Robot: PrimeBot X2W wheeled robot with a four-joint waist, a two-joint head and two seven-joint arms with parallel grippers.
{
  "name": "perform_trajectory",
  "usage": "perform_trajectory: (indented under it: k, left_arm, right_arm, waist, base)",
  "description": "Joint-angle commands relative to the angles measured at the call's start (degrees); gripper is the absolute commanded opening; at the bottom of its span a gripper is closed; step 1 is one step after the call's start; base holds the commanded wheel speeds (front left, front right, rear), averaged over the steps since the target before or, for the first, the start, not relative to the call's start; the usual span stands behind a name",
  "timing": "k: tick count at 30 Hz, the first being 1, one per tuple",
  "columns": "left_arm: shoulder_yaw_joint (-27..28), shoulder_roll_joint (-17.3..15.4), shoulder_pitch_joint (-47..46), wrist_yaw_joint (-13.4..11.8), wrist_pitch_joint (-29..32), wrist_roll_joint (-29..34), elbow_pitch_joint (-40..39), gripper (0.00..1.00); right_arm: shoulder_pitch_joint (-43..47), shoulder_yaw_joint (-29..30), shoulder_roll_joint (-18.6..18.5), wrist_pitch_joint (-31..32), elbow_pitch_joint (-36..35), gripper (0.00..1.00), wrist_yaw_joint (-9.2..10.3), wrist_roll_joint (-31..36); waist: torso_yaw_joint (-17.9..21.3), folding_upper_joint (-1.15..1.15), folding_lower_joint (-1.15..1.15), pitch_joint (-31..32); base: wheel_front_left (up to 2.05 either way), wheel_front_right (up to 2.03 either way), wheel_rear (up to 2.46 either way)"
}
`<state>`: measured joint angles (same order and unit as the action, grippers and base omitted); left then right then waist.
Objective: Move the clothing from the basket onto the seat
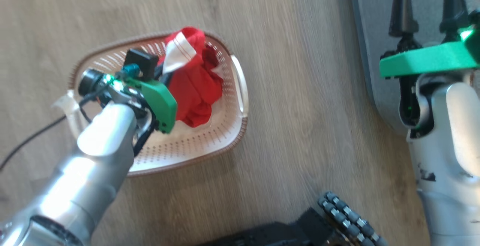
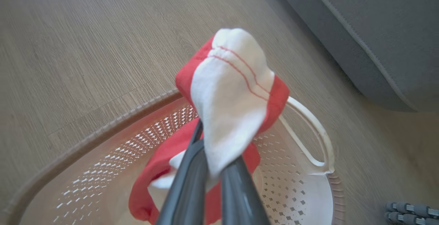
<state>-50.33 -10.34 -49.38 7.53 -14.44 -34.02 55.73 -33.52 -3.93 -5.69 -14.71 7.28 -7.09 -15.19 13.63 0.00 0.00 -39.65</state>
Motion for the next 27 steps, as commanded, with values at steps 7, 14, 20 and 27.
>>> perform_trajectory:
  k: [7, 14, 20, 27]
  left_arm:
    - [6.79, 0.49, 6.02, -0.04, -0.55, 2.94, -6.15, 0.00]
    - [10.47, 0.99, 10.41, -0.04, -0.55, 5.24, -10.87, 0.00]
    - [13.52, 1.38, 12.63, -0.04, -0.55, 6.59, -14.76, 0.00]
    - [15.46, 1.20, 14.26, -0.04, -0.55, 7.70, -18.35, 0.00]
  right_arm:
    - [4.04, -2.22, -1.83, -0.29, 1.37, 1.00, -0.40, -0.15]
    - [6.88, -3.27, -2.21, -0.29, 4.54, 1.00, -0.40, -1.17]
    - [9.74, -4.06, -2.12, -0.29, 7.43, 1.00, -0.40, -2.12]
    - [12.49, -5.12, -1.54, -0.29, 10.13, 1.00, -0.40, -2.70]
  waist:
    - [-4.96, 0.00, 0.00, 10.73]
    - [-7.49, 0.00, 0.00, 17.20]
    - [-9.50, 0.00, 0.00, 21.63]
    - [-10.73, 0.00, 0.00, 25.67]
  base:
    - [0.00, 0.00, 0.00]
    - [0.00, 0.00, 0.00]
    - [0.00, 0.00, 0.00]
    - [0.00, 0.00, 0.00]
